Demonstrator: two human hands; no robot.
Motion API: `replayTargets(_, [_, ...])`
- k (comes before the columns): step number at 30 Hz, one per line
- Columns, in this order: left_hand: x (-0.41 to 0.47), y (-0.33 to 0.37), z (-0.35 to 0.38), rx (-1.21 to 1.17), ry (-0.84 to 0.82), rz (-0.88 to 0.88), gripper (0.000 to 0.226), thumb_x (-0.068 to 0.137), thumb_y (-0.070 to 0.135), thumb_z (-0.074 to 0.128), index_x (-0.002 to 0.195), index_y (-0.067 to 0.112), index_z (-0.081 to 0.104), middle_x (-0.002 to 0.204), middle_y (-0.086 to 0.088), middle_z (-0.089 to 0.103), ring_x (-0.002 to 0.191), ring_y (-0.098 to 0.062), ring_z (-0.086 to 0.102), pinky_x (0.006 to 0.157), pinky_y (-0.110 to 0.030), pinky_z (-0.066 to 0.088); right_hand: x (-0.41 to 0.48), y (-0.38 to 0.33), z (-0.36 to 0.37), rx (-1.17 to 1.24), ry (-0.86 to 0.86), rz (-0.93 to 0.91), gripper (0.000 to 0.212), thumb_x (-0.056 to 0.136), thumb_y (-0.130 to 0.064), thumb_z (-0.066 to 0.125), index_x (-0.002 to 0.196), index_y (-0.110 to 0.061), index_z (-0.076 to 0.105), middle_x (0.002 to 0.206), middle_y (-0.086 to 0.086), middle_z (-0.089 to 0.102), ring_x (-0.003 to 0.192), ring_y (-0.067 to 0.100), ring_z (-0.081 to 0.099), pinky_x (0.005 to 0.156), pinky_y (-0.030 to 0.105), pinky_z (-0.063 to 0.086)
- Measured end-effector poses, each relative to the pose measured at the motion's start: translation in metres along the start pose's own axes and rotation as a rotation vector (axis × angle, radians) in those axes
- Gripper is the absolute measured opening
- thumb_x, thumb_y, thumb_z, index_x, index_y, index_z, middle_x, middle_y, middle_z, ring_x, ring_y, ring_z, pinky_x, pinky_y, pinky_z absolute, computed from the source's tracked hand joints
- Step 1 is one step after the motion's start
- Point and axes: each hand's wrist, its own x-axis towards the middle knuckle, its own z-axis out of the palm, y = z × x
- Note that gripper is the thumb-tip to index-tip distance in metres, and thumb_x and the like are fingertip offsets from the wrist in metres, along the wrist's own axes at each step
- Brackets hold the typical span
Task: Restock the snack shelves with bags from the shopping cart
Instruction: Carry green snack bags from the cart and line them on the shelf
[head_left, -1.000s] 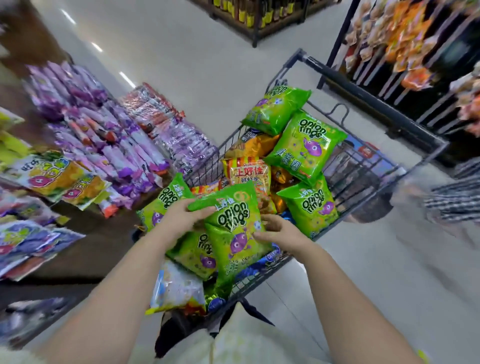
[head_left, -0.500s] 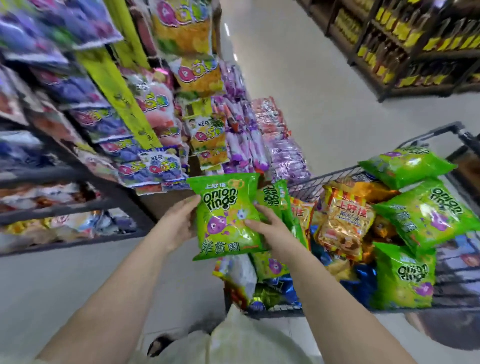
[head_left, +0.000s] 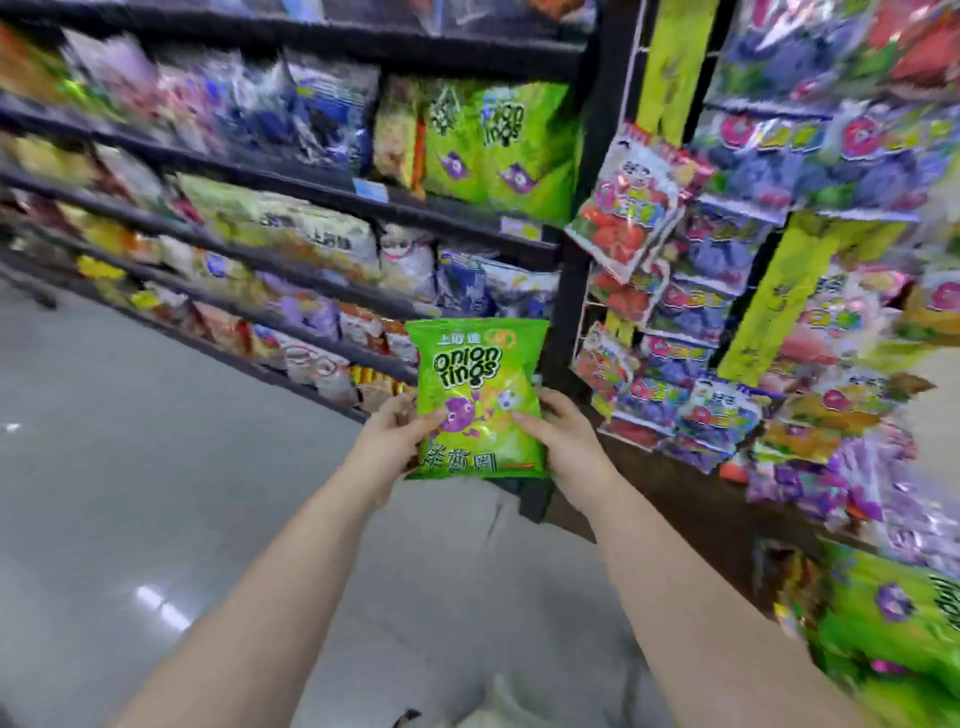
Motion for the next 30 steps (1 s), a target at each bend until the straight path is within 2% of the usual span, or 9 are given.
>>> replayTargets(5, [0.027, 0.053, -0.12, -0.045, 0.144, 0.122, 0.032, 0.088, 0.017, 0.071, 0.118, 0.009, 0.063, 0.108, -0.013, 0.072, 0.078, -0.017, 0.071, 0.063, -0.026, 0.056, 0.057, -0.022, 0.138, -0.043, -0.102, -0.078, 0.042, 0.081, -0.004, 0.072, 0.121, -0.002, 0.058, 0.107, 0.012, 0.07, 0.089, 0.022, 0.069, 0.08, 0.036, 0.057])
replayTargets(9, [0.049, 0.11, -0.188, -0.065, 0.291, 0.241, 0.077, 0.059, 0.048, 0.09, 0.119, 0.013, 0.058, 0.111, -0.012, 0.07, 0.095, -0.027, 0.071, 0.088, -0.047, 0.057, 0.086, -0.059, 0.222, -0.03, -0.153, -0.168, 0.029, 0.084, 0.001, 0.068, 0.108, -0.014, 0.063, 0.105, 0.008, 0.071, 0.089, 0.023, 0.069, 0.084, 0.04, 0.056])
replayTargets(13, [0.083, 0.187, -0.228, -0.049, 0.314, 0.362, 0.066, 0.061, 0.052, 0.088, 0.109, 0.02, 0.056, 0.11, -0.006, 0.069, 0.099, -0.021, 0.068, 0.092, -0.043, 0.054, 0.12, -0.116, 0.285, -0.06, -0.139, -0.297, 0.03, 0.084, -0.007, 0.072, 0.111, -0.016, 0.063, 0.109, 0.008, 0.071, 0.094, 0.024, 0.071, 0.08, 0.039, 0.059])
replayTargets(16, [0.114, 0.253, -0.248, -0.038, 0.317, 0.458, 0.062, 0.065, 0.053, 0.086, 0.108, 0.02, 0.055, 0.104, 0.001, 0.065, 0.098, -0.015, 0.065, 0.088, -0.033, 0.051, 0.15, -0.171, 0.324, -0.072, -0.163, -0.398, 0.025, 0.085, -0.007, 0.07, 0.104, -0.02, 0.062, 0.103, 0.003, 0.072, 0.084, 0.012, 0.071, 0.068, 0.023, 0.057])
replayTargets(19, [0.145, 0.319, -0.262, -0.062, 0.323, 0.553, 0.06, 0.069, 0.05, 0.084, 0.112, 0.019, 0.055, 0.109, -0.005, 0.065, 0.101, -0.021, 0.065, 0.092, -0.038, 0.051, 0.18, -0.228, 0.356, -0.108, -0.21, -0.504, 0.031, 0.085, -0.006, 0.071, 0.113, -0.016, 0.063, 0.11, 0.005, 0.071, 0.096, 0.016, 0.07, 0.082, 0.03, 0.057])
replayTargets(22, [0.181, 0.387, -0.272, -0.023, 0.328, 0.669, 0.048, 0.081, 0.037, 0.077, 0.117, 0.012, 0.056, 0.108, -0.01, 0.067, 0.091, -0.02, 0.068, 0.075, -0.032, 0.055, 0.211, -0.286, 0.384, -0.18, -0.25, -0.617, 0.042, 0.08, -0.005, 0.074, 0.118, -0.018, 0.061, 0.115, 0.005, 0.069, 0.105, 0.022, 0.067, 0.092, 0.039, 0.055])
replayTargets(24, [0.203, 0.433, -0.277, -0.035, 0.326, 0.755, 0.047, 0.081, 0.032, 0.078, 0.116, 0.009, 0.056, 0.103, -0.013, 0.069, 0.077, -0.013, 0.071, 0.066, -0.029, 0.056, 0.23, -0.322, 0.401, -0.212, -0.275, -0.709, 0.053, 0.079, 0.0, 0.074, 0.127, -0.011, 0.055, 0.113, 0.002, 0.068, 0.098, 0.013, 0.067, 0.081, 0.025, 0.056])
replayTargets(26, [0.221, 0.475, -0.278, -0.03, 0.359, 0.858, 0.052, 0.081, 0.033, 0.078, 0.121, 0.015, 0.05, 0.102, -0.008, 0.066, 0.079, -0.009, 0.067, 0.068, -0.025, 0.051, 0.248, -0.357, 0.416, -0.245, -0.278, -0.798, 0.057, 0.08, 0.002, 0.073, 0.128, -0.016, 0.05, 0.11, -0.003, 0.065, 0.092, 0.006, 0.065, 0.072, 0.015, 0.054])
replayTargets(30, [0.252, 0.552, -0.281, 0.042, 0.312, 1.036, 0.044, 0.087, 0.033, 0.072, 0.121, 0.031, 0.044, 0.097, -0.005, 0.064, 0.082, -0.014, 0.064, 0.063, -0.018, 0.049, 0.291, -0.425, 0.443, -0.308, -0.212, -0.951, 0.064, 0.079, 0.001, 0.075, 0.135, -0.013, 0.047, 0.114, 0.003, 0.063, 0.098, 0.017, 0.065, 0.08, 0.021, 0.056])
